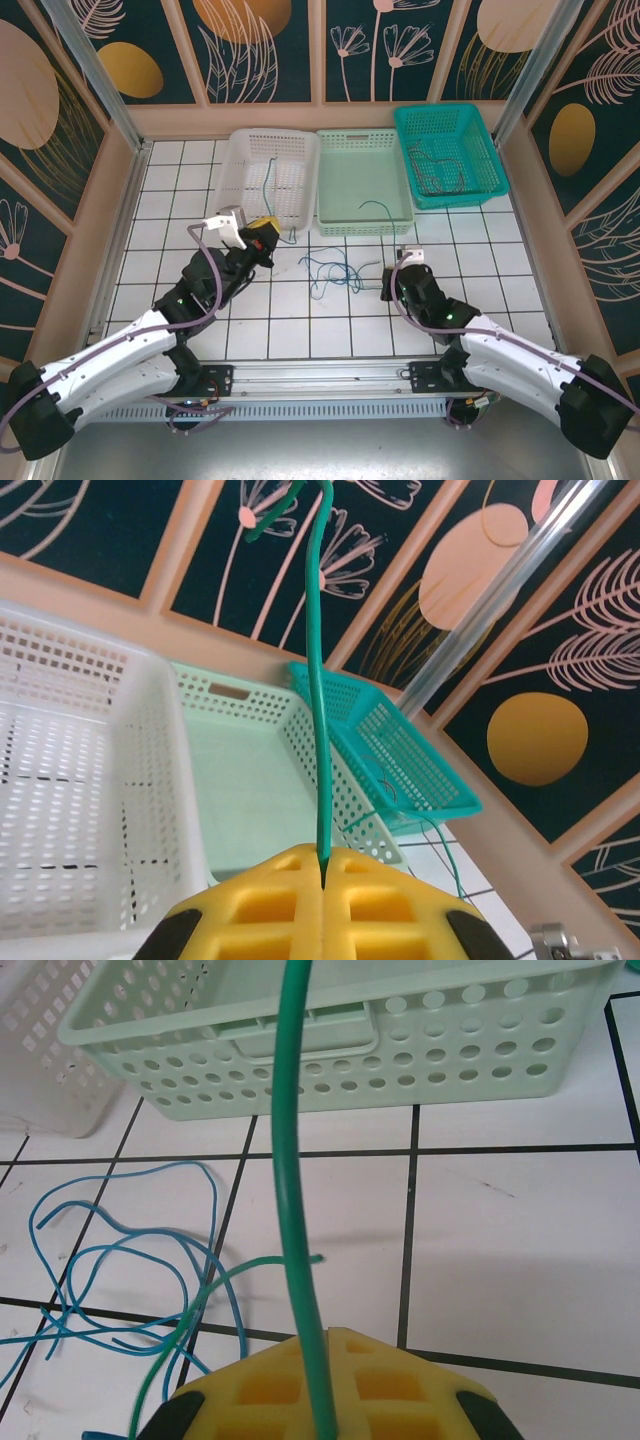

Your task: Untangle the cables

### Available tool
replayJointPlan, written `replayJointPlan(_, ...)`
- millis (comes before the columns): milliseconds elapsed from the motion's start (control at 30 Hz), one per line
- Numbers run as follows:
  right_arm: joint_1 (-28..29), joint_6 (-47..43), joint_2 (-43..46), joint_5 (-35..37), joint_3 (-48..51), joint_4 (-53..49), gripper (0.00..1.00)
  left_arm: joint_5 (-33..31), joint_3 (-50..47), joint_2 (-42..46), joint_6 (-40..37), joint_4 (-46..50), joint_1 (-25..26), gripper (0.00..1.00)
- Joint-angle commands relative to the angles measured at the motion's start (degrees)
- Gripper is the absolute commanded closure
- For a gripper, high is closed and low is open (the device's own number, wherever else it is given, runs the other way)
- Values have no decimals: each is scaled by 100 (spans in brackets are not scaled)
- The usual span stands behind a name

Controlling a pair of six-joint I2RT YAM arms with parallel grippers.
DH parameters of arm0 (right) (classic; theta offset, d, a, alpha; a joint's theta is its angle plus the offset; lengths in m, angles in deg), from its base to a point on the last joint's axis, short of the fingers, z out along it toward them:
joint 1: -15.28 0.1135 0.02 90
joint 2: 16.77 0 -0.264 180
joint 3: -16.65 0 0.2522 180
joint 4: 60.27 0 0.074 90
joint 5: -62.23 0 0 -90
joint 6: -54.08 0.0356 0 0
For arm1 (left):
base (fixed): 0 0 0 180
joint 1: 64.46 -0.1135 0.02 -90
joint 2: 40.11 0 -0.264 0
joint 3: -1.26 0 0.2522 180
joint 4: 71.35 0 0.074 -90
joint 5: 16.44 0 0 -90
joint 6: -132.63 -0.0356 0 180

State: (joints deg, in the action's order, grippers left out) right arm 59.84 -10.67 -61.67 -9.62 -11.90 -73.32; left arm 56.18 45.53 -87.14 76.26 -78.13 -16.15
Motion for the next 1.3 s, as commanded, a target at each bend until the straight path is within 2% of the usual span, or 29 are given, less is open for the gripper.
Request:
replayJointPlan(0, -44, -9, 110, -64, 107, 268, 100, -231, 45, 63, -262, 175, -23, 99)
replayJointPlan(333, -43, 13, 88, -264, 182, 639, 100, -558, 964, -365, -1237, 513, -115, 97)
replayJointPlan(633, -47, -154, 214, -808, 172, 904, 100, -366, 1854, -1531, -1903, 588, -717, 95)
replayJointPlan(800, -45, -249, 348, -1065, 151, 997, 100, 350, 2191, -2236, -1881, 366, -1509, 95)
replayJointPlan(933, -45, -280, 459, -1191, 87, 993, 100, 868, 2490, -2861, -1684, 442, -1919, 95)
replayJointPlan(1100, -52, -383, 620, -1400, -221, 659, 100, 1127, 2915, -3639, -1507, 801, -2142, 94)
replayJointPlan(1267, -61, -527, 767, -1430, -606, 430, 100, 1110, 2992, -4044, -1402, 1053, -2164, 87)
